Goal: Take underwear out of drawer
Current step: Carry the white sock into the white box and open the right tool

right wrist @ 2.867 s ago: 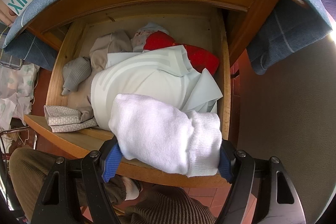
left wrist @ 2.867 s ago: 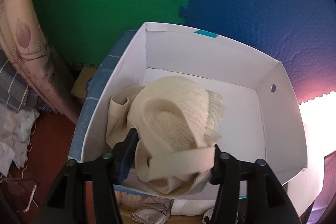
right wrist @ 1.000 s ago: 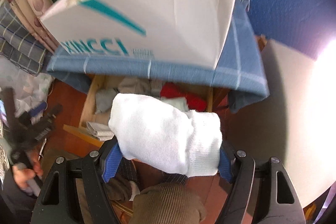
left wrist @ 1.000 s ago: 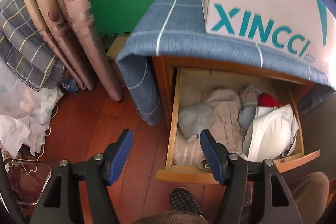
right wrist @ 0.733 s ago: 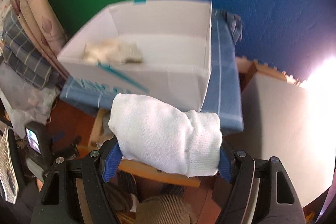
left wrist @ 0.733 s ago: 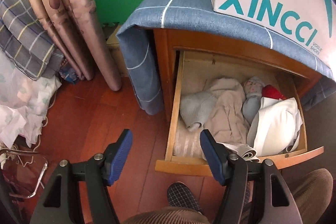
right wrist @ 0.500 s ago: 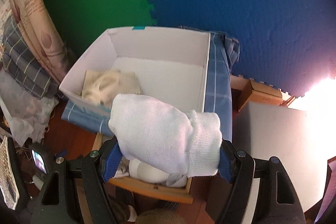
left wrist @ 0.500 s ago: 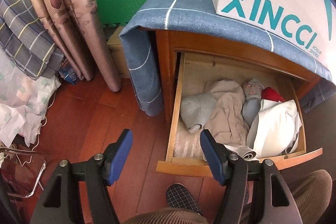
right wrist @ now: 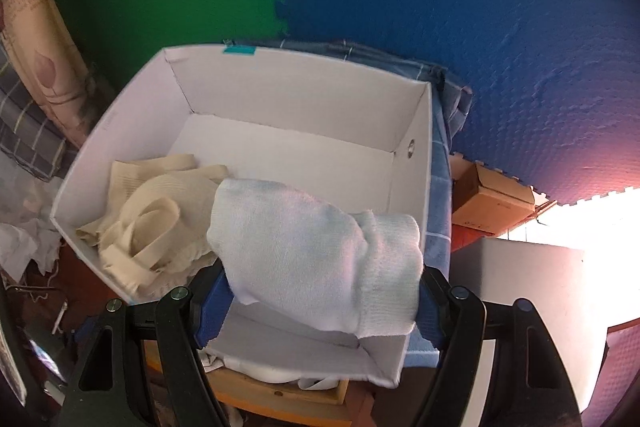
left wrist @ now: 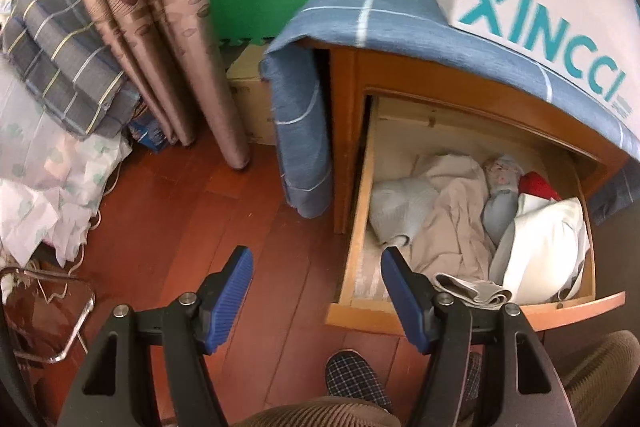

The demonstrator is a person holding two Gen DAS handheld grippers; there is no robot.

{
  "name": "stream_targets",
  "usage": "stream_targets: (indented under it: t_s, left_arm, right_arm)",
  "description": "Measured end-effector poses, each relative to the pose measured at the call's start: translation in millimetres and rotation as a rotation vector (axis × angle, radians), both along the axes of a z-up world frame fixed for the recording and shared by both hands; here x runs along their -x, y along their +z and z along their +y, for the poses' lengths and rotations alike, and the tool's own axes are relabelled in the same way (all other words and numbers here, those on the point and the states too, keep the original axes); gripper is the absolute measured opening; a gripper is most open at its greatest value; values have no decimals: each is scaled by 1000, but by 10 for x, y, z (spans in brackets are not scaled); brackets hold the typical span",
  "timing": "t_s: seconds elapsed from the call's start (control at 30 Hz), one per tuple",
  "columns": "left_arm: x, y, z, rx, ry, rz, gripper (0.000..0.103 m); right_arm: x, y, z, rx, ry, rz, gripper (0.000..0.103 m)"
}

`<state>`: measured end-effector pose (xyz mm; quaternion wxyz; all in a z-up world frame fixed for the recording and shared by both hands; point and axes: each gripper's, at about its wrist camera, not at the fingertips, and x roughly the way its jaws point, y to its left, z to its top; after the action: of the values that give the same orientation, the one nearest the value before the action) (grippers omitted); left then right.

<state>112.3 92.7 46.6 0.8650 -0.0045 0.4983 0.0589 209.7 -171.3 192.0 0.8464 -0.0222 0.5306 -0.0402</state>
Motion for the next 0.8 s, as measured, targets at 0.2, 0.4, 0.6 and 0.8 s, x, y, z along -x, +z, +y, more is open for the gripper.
stream_targets:
  t_s: [0.2, 0.4, 0.6, 0.8]
  left_arm:
    - [-10, -49, 172, 54, 56, 26, 68]
    - [-30, -85, 179, 50, 52, 43, 68]
    - [-37, -111, 185, 55, 48, 56, 68]
    - [-51, -125, 187, 65, 42, 64, 68]
  right_arm:
    - [-106, -252, 40, 11, 15, 54, 74]
    - [-204, -372, 113, 21, 32, 80, 75]
    - [-267, -436, 200, 44, 29, 86, 79]
    - [-258, -418, 204, 24, 13, 91, 83]
